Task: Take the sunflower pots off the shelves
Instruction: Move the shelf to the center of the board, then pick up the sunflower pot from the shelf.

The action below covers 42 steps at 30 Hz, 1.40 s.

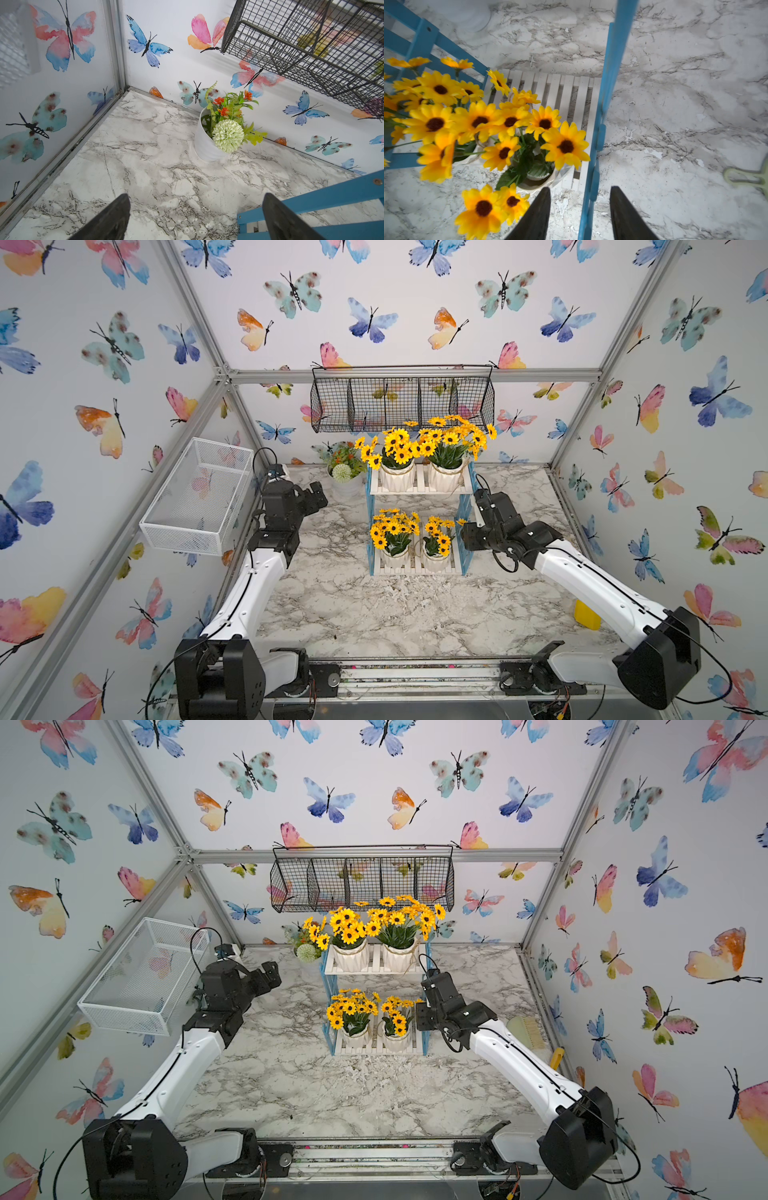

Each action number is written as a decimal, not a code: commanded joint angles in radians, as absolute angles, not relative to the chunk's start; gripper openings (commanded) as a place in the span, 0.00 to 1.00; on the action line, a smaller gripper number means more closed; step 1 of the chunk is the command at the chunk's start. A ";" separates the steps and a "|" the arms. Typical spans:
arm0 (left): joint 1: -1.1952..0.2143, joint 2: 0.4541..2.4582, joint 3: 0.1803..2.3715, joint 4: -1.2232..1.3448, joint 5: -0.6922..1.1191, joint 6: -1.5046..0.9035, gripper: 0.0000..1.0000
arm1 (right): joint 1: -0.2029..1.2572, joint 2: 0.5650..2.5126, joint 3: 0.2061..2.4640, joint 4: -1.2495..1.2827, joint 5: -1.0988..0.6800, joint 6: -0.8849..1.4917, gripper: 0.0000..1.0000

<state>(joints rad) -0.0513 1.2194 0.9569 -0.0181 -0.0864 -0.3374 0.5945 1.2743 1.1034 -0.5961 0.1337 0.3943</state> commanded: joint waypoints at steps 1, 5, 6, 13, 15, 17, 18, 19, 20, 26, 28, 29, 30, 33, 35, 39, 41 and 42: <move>-0.042 1.216 0.960 -0.014 -0.080 -0.338 0.98 | 0.600 1.193 1.094 -0.568 0.149 0.344 0.68; -0.036 1.213 0.975 -0.023 -0.078 -0.339 0.98 | 0.598 1.064 1.046 -0.485 0.130 0.278 0.93; -0.034 1.210 0.979 -0.025 -0.078 -0.339 0.98 | 0.598 1.030 1.033 -0.457 0.107 0.255 0.98; -0.027 1.188 1.019 -0.015 -0.020 -0.319 0.98 | 0.598 0.882 0.928 -0.243 0.008 0.091 0.98; -0.027 1.183 1.026 0.005 0.015 -0.308 0.98 | 0.598 0.864 0.891 -0.161 -0.015 0.054 0.98; -0.028 1.178 1.037 0.016 0.036 -0.295 0.98 | 0.598 0.859 0.863 -0.092 -0.041 0.018 0.98; -0.026 1.176 1.045 0.019 0.042 -0.289 0.98 | 0.597 0.861 0.849 -0.055 -0.042 0.002 0.98; -0.027 1.174 1.050 0.023 0.044 -0.283 0.98 | 0.597 0.866 0.842 -0.029 -0.040 -0.010 0.98; -0.028 1.172 1.056 0.025 0.049 -0.277 0.98 | 0.595 0.875 0.841 -0.010 -0.039 -0.022 0.98; -0.027 1.165 1.094 0.042 0.079 -0.256 0.98 | 0.495 0.934 0.887 0.081 -0.174 -0.014 0.98; -0.027 1.157 1.094 0.057 0.091 -0.252 0.98 | 0.422 0.958 0.914 0.091 -0.254 -0.002 0.98; -0.027 1.155 1.094 0.062 0.097 -0.253 0.98 | 0.382 0.973 0.925 0.100 -0.298 0.001 0.98; -0.026 1.154 1.092 0.069 0.103 -0.253 0.98 | 0.339 0.988 0.932 0.108 -0.356 0.003 0.98; -0.027 1.149 1.093 0.081 0.118 -0.249 0.98 | 0.236 1.031 0.953 0.125 -0.540 0.012 0.98; -0.027 1.147 1.095 0.086 0.126 -0.246 0.98 | 0.212 1.055 0.963 0.131 -0.630 0.003 0.98; -0.028 1.156 1.107 0.098 0.156 -0.223 0.98 | 0.189 1.126 1.019 0.071 -0.839 -0.074 0.98; -0.027 1.163 1.120 0.097 0.171 -0.211 0.98 | 0.181 1.146 1.043 0.036 -0.936 -0.130 0.98; -0.027 1.166 1.129 0.093 0.176 -0.207 0.98 | 0.178 1.146 1.047 0.033 -0.960 -0.149 0.98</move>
<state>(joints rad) -0.0319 1.1694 1.0878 0.0631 0.1314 -0.2417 0.1883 1.1412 1.0103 0.0711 -0.7471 -0.0650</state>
